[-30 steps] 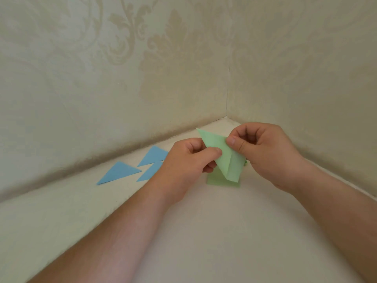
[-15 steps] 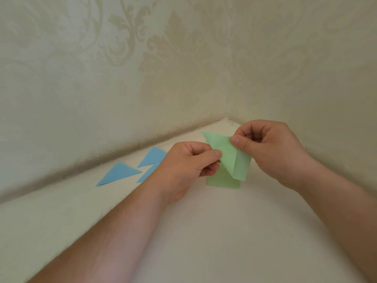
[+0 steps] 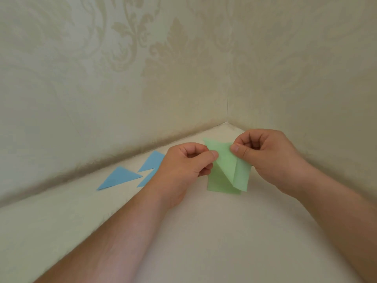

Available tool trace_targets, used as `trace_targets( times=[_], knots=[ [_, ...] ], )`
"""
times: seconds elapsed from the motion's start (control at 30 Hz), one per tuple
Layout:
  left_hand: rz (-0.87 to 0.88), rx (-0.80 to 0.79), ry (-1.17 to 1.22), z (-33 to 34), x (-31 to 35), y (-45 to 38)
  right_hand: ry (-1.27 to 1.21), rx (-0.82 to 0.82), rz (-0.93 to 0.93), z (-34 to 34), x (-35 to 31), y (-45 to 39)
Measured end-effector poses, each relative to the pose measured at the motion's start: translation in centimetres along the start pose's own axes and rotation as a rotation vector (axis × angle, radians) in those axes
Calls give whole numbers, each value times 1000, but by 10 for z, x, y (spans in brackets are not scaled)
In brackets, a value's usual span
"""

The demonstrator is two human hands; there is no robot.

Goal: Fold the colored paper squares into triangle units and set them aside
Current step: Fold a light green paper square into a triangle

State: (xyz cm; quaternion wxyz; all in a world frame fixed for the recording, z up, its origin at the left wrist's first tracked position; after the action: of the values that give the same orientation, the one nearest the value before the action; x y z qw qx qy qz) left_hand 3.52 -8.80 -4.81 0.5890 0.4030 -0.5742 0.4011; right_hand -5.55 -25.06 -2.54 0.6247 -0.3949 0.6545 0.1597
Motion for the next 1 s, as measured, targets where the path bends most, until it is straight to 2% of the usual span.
trace_targets(
  times=[0.17,0.4,0.63,0.77,1.0],
  knots=[
    [65,40,-15,-6,6,-3,-10,-22,20,2,1,1],
    [32,54,15,-5,3,-4,-62,-44,63,4,4,0],
    [116,117,4,-15,11,-9,-48,-60,62,7,7,0],
    [65,84,43,-11,7,-8,-40,-61,52,7,6,1],
    [75,144,105,-17,11,-10,-45,-66,58,7,6,2]
  ],
)
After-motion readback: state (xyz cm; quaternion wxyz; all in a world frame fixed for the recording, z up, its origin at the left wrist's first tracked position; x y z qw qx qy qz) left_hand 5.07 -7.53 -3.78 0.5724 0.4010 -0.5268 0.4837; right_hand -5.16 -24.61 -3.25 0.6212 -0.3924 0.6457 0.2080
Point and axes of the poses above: each hand's wrist, its own y-axis away from the middle knuckle, its own z-axis out of the palm, x = y × z, the point moved 8 cm from there along -y, towards the middle knuckle, and after that the axes turned 15 degrees about x, right-handed, at the moved point
